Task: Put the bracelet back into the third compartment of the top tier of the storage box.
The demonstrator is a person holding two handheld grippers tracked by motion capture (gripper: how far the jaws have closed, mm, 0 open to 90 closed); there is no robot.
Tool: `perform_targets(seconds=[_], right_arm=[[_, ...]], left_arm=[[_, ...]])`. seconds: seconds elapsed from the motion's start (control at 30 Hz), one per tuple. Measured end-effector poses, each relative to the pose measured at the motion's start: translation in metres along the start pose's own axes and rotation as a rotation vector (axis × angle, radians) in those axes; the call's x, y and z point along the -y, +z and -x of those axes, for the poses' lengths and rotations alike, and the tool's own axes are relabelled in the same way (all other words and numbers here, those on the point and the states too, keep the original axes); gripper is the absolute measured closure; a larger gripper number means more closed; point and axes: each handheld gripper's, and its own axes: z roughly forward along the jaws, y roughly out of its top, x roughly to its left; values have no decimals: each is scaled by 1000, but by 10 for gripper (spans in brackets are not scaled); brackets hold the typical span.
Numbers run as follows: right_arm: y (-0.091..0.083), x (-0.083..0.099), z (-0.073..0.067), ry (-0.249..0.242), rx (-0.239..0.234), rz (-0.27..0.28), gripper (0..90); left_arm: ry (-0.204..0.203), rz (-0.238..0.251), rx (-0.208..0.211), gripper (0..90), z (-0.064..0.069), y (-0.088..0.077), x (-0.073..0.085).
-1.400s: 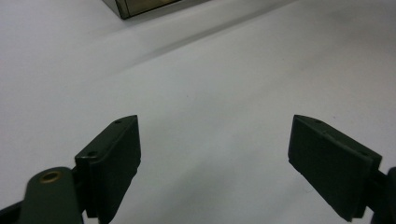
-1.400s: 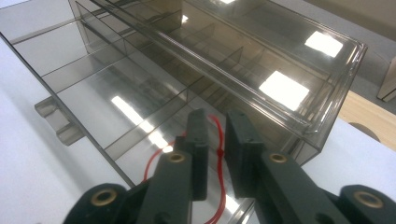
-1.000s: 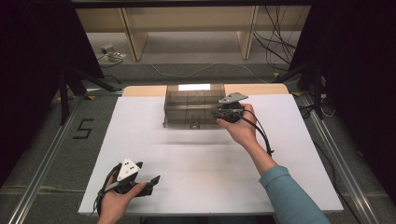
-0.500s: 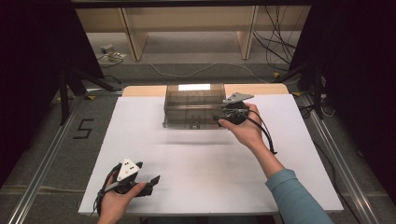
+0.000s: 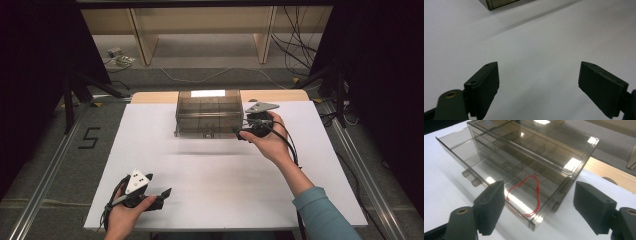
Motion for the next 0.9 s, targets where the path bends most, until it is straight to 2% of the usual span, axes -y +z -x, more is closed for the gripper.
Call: perform_targets(seconds=[0.13, 0.23, 0.37, 0.47, 0.57, 0.9], right_arm=[[-6, 4, 1, 6, -3, 1, 241], [-12, 9, 2, -13, -4, -9, 241], [-19, 16, 4, 7, -6, -4, 235], [-26, 23, 6, -1, -9, -12, 231], [-33, 32, 7, -7, -10, -22, 227], [-61, 70, 17, 21, -2, -23, 224]], left_arm=[[-1, 3, 1, 169, 0, 0, 0], [-6, 6, -1, 169, 0, -1, 0], [-7, 8, -1, 169, 0, -1, 0], [-6, 9, -1, 169, 0, -1, 0], [-7, 10, -1, 169, 0, -1, 0], [-6, 9, -2, 169, 0, -1, 1]])
